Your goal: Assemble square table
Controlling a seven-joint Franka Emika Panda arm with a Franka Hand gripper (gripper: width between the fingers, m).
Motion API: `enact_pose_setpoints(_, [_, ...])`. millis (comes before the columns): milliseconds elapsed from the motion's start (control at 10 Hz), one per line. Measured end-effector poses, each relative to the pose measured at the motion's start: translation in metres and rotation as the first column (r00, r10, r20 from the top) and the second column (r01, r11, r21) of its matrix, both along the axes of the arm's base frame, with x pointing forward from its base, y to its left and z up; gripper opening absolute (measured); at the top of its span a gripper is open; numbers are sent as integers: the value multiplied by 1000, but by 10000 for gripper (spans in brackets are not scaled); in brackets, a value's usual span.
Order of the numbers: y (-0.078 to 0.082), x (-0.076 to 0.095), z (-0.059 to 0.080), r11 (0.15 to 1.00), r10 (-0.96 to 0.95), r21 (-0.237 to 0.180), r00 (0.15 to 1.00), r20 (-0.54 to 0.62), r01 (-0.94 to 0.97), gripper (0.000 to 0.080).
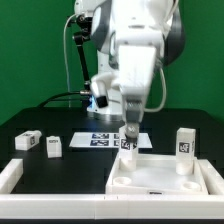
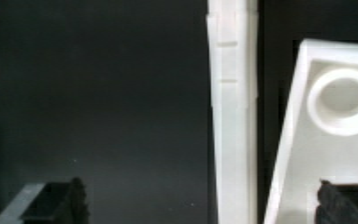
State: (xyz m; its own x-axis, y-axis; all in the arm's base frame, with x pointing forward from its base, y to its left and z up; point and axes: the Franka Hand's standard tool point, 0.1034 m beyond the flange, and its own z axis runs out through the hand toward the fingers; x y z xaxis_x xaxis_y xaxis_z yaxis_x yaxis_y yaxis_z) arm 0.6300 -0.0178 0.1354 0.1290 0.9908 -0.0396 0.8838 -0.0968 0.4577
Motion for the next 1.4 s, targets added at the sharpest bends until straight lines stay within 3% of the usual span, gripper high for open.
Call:
enact_pose_setpoints(100, [-14, -1, 12, 1000, -30, 0, 999, 15, 30, 649])
enact_pose_setpoints(300, [-14, -2, 9, 986, -156, 68, 988, 20, 155, 649])
enact_pose_setpoints(700, [-17, -2, 9, 933, -328, 160, 945, 16, 321, 649])
enact_pose_setpoints(800, [-36, -9, 14, 884, -430, 202, 903, -1, 421, 649])
enact_pose_setpoints(1000, [-78, -27, 21, 796, -564, 230, 824, -50, 559, 649])
enact_pose_setpoints(1200, [-85, -39, 12, 673, -687, 260, 715, -127, 693, 649])
enact_pose_setpoints(1400, [-81, -38, 12, 667, -691, 261, 710, -131, 698, 649])
